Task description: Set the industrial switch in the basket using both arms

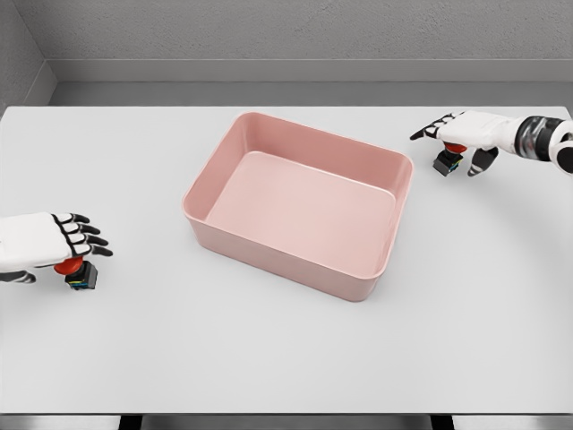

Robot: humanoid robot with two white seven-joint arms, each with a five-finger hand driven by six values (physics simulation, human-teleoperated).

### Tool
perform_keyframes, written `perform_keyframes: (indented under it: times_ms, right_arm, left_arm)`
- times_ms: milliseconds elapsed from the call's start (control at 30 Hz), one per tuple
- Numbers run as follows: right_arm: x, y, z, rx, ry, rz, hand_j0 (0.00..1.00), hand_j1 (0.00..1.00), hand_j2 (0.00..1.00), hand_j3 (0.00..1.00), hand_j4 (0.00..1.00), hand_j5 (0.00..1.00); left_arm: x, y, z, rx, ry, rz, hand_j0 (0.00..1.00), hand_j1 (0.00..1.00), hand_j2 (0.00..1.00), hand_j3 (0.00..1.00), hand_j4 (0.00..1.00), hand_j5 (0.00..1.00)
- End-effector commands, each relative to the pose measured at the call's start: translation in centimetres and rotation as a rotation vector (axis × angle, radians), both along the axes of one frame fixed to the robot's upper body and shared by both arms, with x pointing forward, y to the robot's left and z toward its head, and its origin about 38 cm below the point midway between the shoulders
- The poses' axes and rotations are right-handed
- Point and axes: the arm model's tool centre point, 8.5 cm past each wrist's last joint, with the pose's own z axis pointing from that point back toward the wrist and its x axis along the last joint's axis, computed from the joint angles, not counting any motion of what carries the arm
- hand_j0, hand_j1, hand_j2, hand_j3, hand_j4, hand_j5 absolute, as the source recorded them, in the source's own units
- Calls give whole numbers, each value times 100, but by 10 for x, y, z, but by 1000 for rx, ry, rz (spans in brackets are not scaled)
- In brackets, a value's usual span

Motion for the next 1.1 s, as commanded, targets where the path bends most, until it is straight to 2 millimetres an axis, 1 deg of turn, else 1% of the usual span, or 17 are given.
perform_keyframes:
  times_ms: [0, 67, 133, 167, 233, 267, 400, 467, 633, 767, 867, 900, 933, 1000, 1067]
  right_arm:
    - [1, -2, 0, -6, -3, -6, 97, 97, 97, 97, 97, 97]
    - [0, -3, 0, -8, -3, -8, 97, 97, 97, 97, 97, 97]
    - [0, -4, 0, -9, -5, -10, 93, 93, 93, 93, 93, 93]
    - [0, -6, -1, -11, -3, -15, 92, 92, 92, 92, 92, 92]
    - [0, -8, -1, -14, -1, -20, 87, 87, 87, 87, 87, 87]
    - [0, -8, -1, -14, -1, -20, 82, 82, 82, 82, 82, 82]
    - [0, -8, -2, -15, 1, -22, 76, 76, 76, 76, 76, 76]
    - [0, -10, -2, -17, 1, -25, 71, 71, 71, 71, 71, 71]
    - [0, -17, 1, -40, -8, -35, 67, 67, 67, 67, 67, 67]
    - [-1, -17, 0, -39, -6, -34, 67, 67, 67, 67, 67, 67]
    - [0, -11, 0, -35, -9, -24, 67, 67, 67, 67, 67, 67]
    - [0, -11, 0, -35, -9, -24, 67, 67, 67, 67, 67, 67]
    - [0, -11, 0, -35, -9, -24, 65, 65, 65, 65, 65, 65]
    - [0, -11, 0, -35, -9, -24, 61, 61, 61, 61, 61, 61]
    - [0, -11, 1, -35, -10, -24, 59, 59, 59, 59, 59, 59]
  left_arm:
    - [-1, -2, 0, -5, 1, -4, 89, 89, 89, 89, 89, 89]
    - [-1, -2, 0, -5, 1, -4, 87, 87, 87, 87, 87, 87]
    - [-1, 0, 1, -3, 0, -2, 86, 86, 86, 86, 86, 86]
    - [-1, 0, 1, -3, 0, -2, 83, 83, 83, 83, 83, 83]
    - [-1, -1, 2, -3, -2, -5, 80, 80, 80, 80, 80, 80]
    - [-1, -1, 3, -4, -3, -6, 79, 79, 79, 79, 79, 79]
    - [-2, -2, 3, -3, -2, -8, 78, 78, 78, 78, 78, 78]
    - [-2, -2, 3, -3, -2, -8, 78, 78, 78, 78, 78, 78]
    - [-6, -8, 0, -6, 7, -30, 78, 78, 78, 78, 78, 78]
    - [-8, -9, -2, -4, 16, -32, 78, 78, 78, 78, 78, 78]
    - [-7, -9, -1, -4, 15, -33, 77, 77, 77, 77, 77, 77]
    - [-7, -8, -1, -3, 15, -32, 73, 73, 73, 73, 73, 73]
    - [-7, -8, -1, -3, 15, -32, 68, 68, 68, 68, 68, 68]
    - [-7, -8, -1, -3, 15, -32, 67, 67, 67, 67, 67, 67]
    - [-7, -8, -1, -3, 13, -32, 61, 61, 61, 61, 61, 61]
